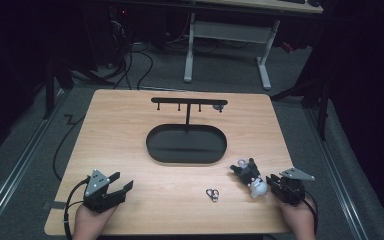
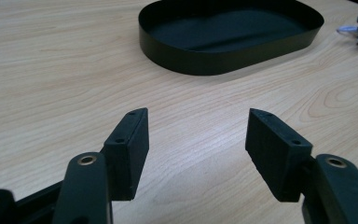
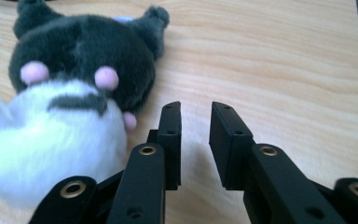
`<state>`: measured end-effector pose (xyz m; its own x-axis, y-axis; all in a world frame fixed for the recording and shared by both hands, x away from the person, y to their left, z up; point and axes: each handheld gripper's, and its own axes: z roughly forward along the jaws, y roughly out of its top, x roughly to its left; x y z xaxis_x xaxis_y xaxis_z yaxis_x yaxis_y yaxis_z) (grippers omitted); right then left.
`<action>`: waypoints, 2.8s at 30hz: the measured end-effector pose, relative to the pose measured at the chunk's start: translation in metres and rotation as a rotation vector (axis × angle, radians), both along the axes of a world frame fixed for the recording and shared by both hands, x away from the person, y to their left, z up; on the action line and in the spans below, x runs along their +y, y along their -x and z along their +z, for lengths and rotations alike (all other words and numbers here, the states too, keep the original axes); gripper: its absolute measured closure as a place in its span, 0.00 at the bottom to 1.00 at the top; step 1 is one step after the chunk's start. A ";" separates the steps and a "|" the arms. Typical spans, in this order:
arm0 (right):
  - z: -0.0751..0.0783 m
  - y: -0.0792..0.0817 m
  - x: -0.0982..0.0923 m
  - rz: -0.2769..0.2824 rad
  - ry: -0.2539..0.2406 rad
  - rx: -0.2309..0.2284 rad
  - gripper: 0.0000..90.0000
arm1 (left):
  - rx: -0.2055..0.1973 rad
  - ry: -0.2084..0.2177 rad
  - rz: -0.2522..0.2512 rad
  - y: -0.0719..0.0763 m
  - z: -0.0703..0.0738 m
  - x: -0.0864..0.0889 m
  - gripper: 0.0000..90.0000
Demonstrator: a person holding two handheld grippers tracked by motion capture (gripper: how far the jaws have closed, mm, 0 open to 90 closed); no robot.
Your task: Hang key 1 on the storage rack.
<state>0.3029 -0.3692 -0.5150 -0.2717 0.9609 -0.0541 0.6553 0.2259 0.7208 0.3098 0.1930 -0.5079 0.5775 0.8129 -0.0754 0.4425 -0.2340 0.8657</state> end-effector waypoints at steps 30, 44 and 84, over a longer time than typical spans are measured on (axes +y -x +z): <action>0.023 -0.006 0.006 -0.021 0.106 0.374 0.55 | 0.039 -0.054 -0.106 -0.014 -0.006 -0.011 0.36; 0.031 -0.014 0.018 0.083 0.229 0.526 0.48 | 0.047 -0.066 -0.110 -0.016 -0.011 -0.015 0.36; 0.031 -0.062 0.068 0.133 0.180 0.637 0.34 | 0.037 -0.069 -0.141 -0.015 -0.011 -0.015 0.35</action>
